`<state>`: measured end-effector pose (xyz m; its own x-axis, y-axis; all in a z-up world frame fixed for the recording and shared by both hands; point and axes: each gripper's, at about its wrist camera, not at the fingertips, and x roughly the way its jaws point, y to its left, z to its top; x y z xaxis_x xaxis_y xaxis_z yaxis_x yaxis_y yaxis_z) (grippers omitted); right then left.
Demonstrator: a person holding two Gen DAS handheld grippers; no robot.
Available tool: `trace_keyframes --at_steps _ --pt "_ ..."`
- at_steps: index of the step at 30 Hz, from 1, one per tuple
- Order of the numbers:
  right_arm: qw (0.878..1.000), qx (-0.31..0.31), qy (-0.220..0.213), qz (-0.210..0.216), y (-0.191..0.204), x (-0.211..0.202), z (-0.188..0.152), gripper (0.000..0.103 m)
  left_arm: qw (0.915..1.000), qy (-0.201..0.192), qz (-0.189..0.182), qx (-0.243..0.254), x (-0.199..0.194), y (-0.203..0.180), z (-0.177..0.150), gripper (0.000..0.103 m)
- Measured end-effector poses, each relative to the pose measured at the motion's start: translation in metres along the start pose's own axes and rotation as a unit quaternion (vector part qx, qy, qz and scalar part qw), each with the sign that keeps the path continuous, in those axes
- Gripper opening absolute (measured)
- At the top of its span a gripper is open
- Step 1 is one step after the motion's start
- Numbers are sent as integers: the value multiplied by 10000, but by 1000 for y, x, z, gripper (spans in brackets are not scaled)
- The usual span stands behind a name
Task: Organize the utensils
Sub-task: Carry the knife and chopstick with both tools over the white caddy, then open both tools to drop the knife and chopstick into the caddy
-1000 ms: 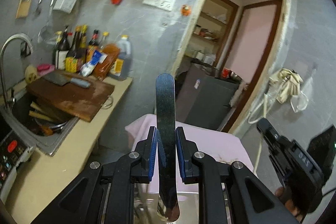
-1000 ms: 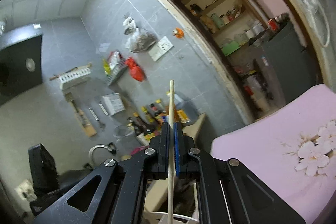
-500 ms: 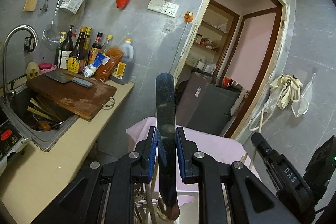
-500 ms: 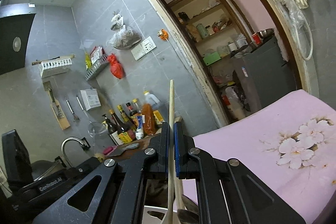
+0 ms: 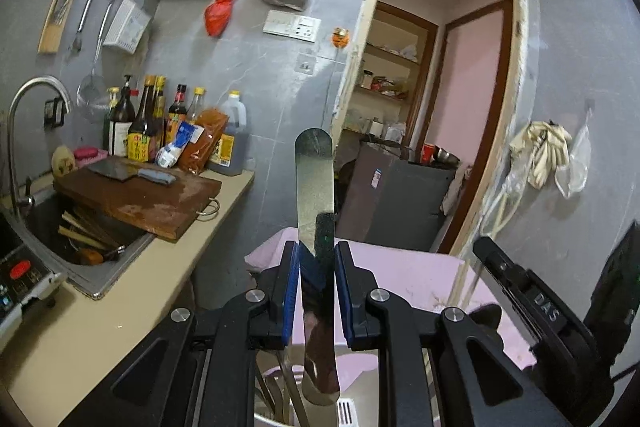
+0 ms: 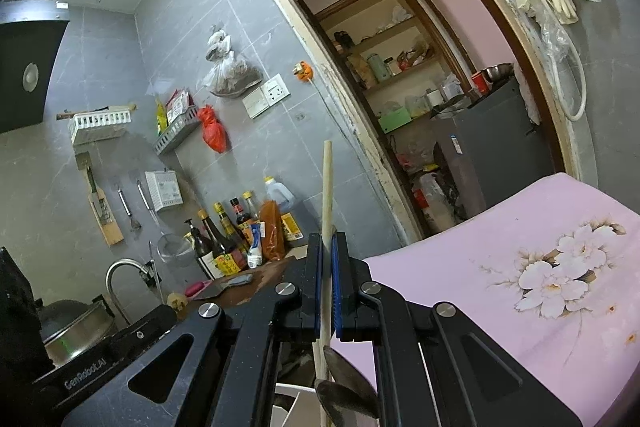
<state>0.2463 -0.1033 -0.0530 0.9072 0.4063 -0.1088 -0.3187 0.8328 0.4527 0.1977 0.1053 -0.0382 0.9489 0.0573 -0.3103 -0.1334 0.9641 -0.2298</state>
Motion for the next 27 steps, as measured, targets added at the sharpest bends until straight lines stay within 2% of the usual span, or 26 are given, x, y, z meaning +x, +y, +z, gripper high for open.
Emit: trace_keyframes --at_steps 5,11,13,15,17,19,22,27 --pt "9997 -78 224 29 2 2 -1 5 9997 103 25 233 -5 -5 -2 17" --pt "9986 -273 453 -3 4 0 1 5 9996 252 -40 80 -10 4 2 17" --pt "9983 -269 526 1 3 -1 2 5 9997 237 -72 91 -12 4 6 20" --pt "9979 -306 570 -2 4 -3 3 5 9996 234 -149 48 -14 4 10 28" --pt "9975 -349 619 15 5 -6 6 6 9996 214 -160 -34 -16 5 13 30" --pt "9974 -364 627 13 5 -10 10 14 9995 213 -166 -144 -19 7 17 32" --pt "9974 -381 615 -19 6 -16 16 24 9995 177 -116 -243 -24 8 23 47" --pt "9966 -582 568 -126 11 -31 28 30 9997 198 -17 -167 -30 7 28 60"
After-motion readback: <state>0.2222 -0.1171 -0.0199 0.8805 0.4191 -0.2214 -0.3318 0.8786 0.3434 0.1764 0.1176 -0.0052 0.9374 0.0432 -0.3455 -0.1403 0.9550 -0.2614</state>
